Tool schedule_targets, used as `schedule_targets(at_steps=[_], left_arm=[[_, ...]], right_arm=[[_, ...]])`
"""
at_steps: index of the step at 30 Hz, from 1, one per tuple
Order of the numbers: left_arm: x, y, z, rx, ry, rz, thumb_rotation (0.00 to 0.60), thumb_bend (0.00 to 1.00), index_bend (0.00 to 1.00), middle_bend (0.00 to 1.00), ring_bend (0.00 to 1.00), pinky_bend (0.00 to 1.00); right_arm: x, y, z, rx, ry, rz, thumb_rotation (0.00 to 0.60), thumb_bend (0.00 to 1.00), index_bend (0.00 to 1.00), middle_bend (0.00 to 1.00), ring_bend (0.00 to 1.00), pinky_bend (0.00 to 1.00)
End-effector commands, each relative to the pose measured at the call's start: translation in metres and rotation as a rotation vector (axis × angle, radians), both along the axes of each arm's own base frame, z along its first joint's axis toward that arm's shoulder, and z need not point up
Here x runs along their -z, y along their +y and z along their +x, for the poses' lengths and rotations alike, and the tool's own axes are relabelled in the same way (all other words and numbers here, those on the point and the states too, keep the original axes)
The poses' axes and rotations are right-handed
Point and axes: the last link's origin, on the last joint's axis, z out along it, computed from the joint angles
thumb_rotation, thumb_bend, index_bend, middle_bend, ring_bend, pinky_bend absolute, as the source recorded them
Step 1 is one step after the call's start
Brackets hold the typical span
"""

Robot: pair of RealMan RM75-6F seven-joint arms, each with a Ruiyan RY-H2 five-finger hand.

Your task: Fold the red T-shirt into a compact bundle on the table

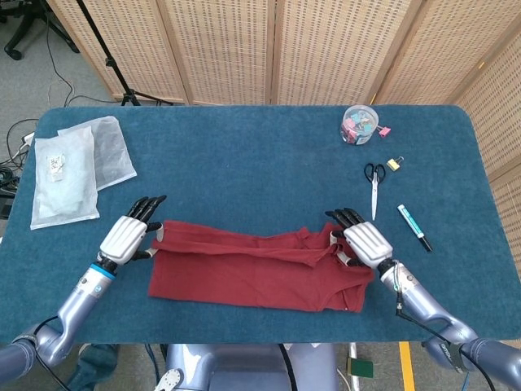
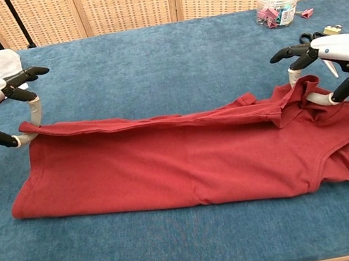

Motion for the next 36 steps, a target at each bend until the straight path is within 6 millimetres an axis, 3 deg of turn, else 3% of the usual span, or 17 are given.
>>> schedule_targets(at_steps=[1,10,11,12,13,15,17,19,22,29,32,36], left_arm=[[0.003,0.005,0.0,-0.015,0.007,0.006,0.6,0.85,0.76,0.0,0.0,0.0],[0.016,0.016,0.0,-0.061,0.02,0.003,0.6,0.84,0.76,0.0,0.0,0.0],[0.017,0.016,0.001,-0.062,0.02,0.004,0.6,0.84,0.76,0.0,0.0,0.0],[0.018,0.017,0.001,-0.062,0.021,0.006,0.6,0.84,0.75,0.0,0.0,0.0],[0.018,0.017,0.001,-0.063,0.023,0.008,0.6,0.83,0.71,0.0,0.0,0.0],[0.021,0.018,0.001,-0.071,0.027,0.009,0.6,0.82,0.59,0.0,0.0,0.0],[0.022,0.019,0.0,-0.081,0.036,0.006,0.6,0.8,0.42,0.0,0.0,0.0],[0.023,0.02,0.0,-0.086,0.043,0.005,0.6,0.79,0.19,0.0,0.0,0.0],[0.023,0.02,0.0,-0.098,0.041,0.01,0.6,0.77,0.01,0.0,0.0,0.0],[0.018,0.023,-0.001,-0.117,0.027,0.047,0.6,0.71,0.0,0.0,0.0,0.0],[0.016,0.026,0.0,-0.131,0.033,0.055,0.6,0.58,0.0,0.0,0.0,0.0],[0.016,0.029,-0.002,-0.159,0.07,0.064,0.6,0.23,0.0,0.0,0.0,0.0]], right_arm=[[0.001,-0.006,0.0,0.014,0.013,-0.012,0.6,0.85,0.63,0.09,0.0,0.0],[0.005,-0.015,-0.012,0.085,0.052,-0.025,0.6,0.85,0.63,0.09,0.0,0.0],[0.006,-0.015,-0.013,0.092,0.057,-0.022,0.6,0.84,0.6,0.08,0.0,0.0],[0.007,-0.015,-0.015,0.099,0.061,-0.014,0.6,0.77,0.49,0.05,0.0,0.0],[0.007,-0.015,-0.016,0.11,0.062,-0.004,0.6,0.69,0.38,0.03,0.0,0.0],[0.008,-0.015,-0.017,0.133,0.056,0.01,0.6,0.36,0.07,0.0,0.0,0.0],[0.007,-0.015,-0.016,0.14,0.05,0.001,0.6,0.22,0.0,0.0,0.0,0.0],[0.005,-0.014,-0.017,0.137,0.055,-0.011,0.6,0.2,0.0,0.0,0.0,0.0],[0.001,-0.013,-0.016,0.127,0.055,-0.039,0.6,0.19,0.0,0.0,0.0,0.0],[-0.013,-0.008,-0.015,0.118,0.023,-0.09,0.6,0.18,0.0,0.0,0.0,0.0],[-0.022,-0.003,-0.014,0.11,0.011,-0.111,0.6,0.18,0.0,0.0,0.0,0.0],[-0.034,0.005,-0.014,0.098,-0.007,-0.129,0.6,0.18,0.0,0.0,0.0,0.0]])
